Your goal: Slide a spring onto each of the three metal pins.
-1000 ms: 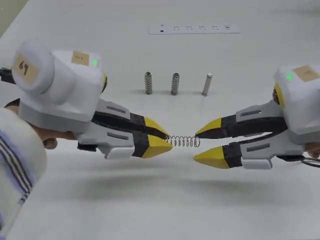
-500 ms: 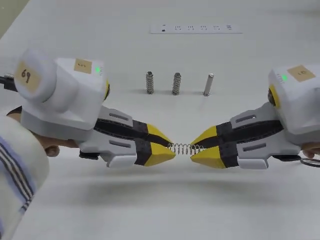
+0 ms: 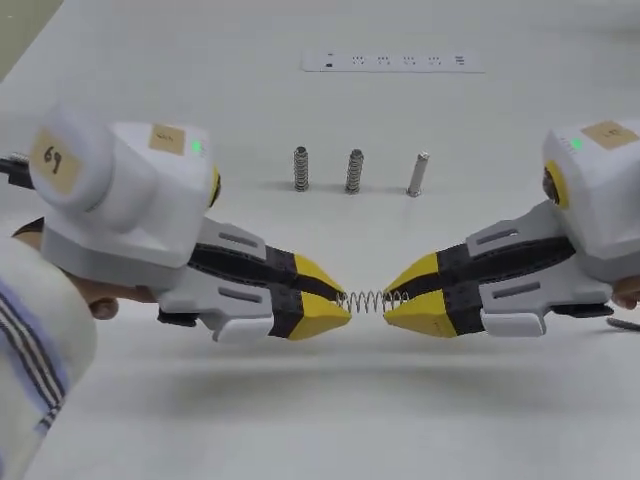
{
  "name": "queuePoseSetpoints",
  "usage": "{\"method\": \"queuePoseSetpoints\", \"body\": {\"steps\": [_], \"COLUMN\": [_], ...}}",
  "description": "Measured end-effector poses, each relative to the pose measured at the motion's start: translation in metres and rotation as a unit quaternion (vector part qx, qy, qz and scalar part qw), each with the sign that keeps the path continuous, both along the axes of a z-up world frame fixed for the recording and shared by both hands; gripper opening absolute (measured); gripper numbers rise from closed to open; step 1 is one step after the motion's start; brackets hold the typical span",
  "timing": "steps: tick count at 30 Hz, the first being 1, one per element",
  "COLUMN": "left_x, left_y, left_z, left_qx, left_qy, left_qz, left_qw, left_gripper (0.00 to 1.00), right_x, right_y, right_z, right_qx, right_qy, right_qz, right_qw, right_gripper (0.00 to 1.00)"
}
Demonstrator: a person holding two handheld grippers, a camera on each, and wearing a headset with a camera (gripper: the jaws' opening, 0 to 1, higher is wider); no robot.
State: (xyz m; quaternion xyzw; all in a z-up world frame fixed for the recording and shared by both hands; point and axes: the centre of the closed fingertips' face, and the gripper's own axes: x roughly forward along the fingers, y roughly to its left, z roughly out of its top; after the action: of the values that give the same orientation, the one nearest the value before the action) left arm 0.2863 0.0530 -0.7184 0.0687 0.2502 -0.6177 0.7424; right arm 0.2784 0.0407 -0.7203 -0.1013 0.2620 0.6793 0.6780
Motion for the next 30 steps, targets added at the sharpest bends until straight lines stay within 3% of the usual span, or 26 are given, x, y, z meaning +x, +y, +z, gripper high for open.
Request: {"method": "queuePoseSetpoints", "body": {"steps": [7, 9, 20, 26, 30], "left_x": [0.003, 0.003, 0.007, 0.009, 0.009], "left_y": [-0.002, -0.004, -0.016, -0.028, -0.035], "left_z": [-0.004, -0.009, -0.019, -0.024, -0.027], "left_qx": [0.010, 0.023, 0.037, 0.036, 0.032], "left_qy": [-0.015, -0.029, -0.048, -0.061, -0.062], "left_qz": [-0.003, -0.012, -0.015, -0.020, -0.025], "left_qw": [0.9998, 0.9992, 0.9981, 0.9973, 0.9972], "left_gripper": [0.01, 0.01, 0.01, 0.01, 0.01], "right_x": [0.002, 0.002, 0.005, 0.006, 0.008], "right_y": [-0.001, 0.000, -0.006, -0.017, -0.020], "right_z": [0.002, 0.002, 0.000, -0.002, -0.001], "right_qx": [-0.019, -0.024, -0.072, -0.139, -0.159], "right_qy": [0.004, -0.013, -0.033, -0.042, -0.043], "right_qz": [-0.001, 0.010, 0.033, 0.043, 0.047], "right_qw": [0.9998, 0.9996, 0.9963, 0.9885, 0.9852], "right_gripper": [0.08, 0.08, 0.08, 0.08, 0.08]}}
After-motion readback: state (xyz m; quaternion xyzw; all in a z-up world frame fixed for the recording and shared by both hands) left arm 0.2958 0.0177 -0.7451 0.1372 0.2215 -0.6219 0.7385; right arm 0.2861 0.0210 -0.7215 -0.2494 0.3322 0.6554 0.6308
